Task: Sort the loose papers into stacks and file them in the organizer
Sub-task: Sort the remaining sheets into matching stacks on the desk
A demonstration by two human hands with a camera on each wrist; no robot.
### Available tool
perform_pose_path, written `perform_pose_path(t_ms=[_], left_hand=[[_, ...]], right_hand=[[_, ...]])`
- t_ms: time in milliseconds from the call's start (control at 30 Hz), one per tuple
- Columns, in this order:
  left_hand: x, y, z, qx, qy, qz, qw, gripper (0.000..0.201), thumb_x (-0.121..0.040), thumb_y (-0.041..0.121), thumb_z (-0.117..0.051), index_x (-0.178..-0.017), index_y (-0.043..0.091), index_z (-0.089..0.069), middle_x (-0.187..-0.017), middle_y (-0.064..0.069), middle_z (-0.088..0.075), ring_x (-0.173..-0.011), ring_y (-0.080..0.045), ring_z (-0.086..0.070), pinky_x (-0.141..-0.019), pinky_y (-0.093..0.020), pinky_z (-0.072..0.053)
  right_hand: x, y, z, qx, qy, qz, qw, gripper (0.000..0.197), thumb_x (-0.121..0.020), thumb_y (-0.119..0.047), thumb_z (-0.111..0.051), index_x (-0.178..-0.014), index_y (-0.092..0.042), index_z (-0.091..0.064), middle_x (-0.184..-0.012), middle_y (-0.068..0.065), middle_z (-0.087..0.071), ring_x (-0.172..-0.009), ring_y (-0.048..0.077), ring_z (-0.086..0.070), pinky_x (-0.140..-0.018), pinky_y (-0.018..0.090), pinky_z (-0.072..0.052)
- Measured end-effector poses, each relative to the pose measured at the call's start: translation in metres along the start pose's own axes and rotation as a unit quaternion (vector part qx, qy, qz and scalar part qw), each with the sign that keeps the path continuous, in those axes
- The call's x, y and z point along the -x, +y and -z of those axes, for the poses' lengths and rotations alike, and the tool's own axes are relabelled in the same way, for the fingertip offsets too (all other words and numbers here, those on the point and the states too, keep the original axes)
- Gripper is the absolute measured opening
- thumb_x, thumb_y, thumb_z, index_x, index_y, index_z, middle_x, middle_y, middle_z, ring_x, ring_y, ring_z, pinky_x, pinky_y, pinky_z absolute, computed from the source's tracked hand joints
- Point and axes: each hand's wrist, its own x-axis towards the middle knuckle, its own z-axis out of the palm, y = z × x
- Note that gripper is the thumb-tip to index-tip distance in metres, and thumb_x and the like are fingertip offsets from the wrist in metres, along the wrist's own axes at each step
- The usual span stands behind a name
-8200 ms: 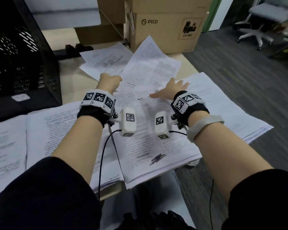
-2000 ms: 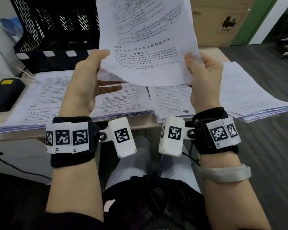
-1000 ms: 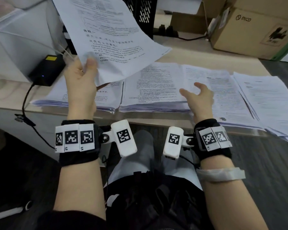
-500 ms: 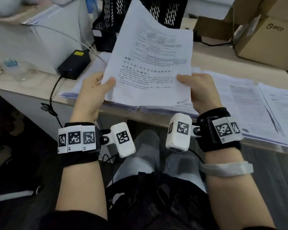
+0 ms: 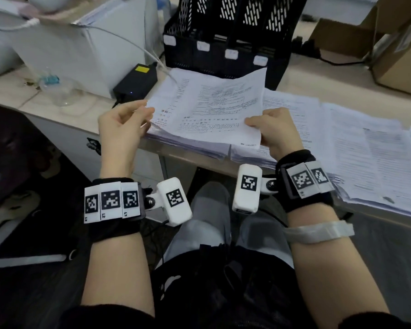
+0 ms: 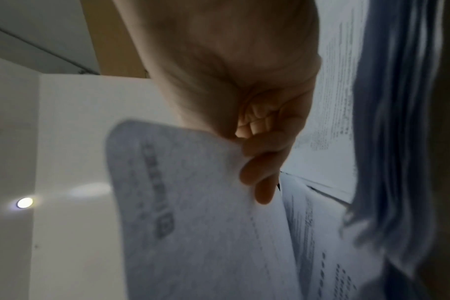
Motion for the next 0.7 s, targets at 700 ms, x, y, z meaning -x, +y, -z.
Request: perform_pose_path(t_ms=[700], left_hand=[[-0.008,0.01,0.01,-0.159,-0.012,-0.103,0.982,0.03,-0.085,0.0,-0.055,-0.108,0.013,-0.067,-0.109,0.0,-0.069,-0.107,-0.005,-0.062,-0.098,-0.019,-0.046]], right_hand=[[-0.018,0.01,-0.05,0.082,-0.006,-0.007,0.997,0.03,-0.081,-0.021,-0.073,-0.092,0.003,-0.061,-0.081,0.013,-0.056,-0.077,0.027,-0.058,-0.067,0.039,-0.049]])
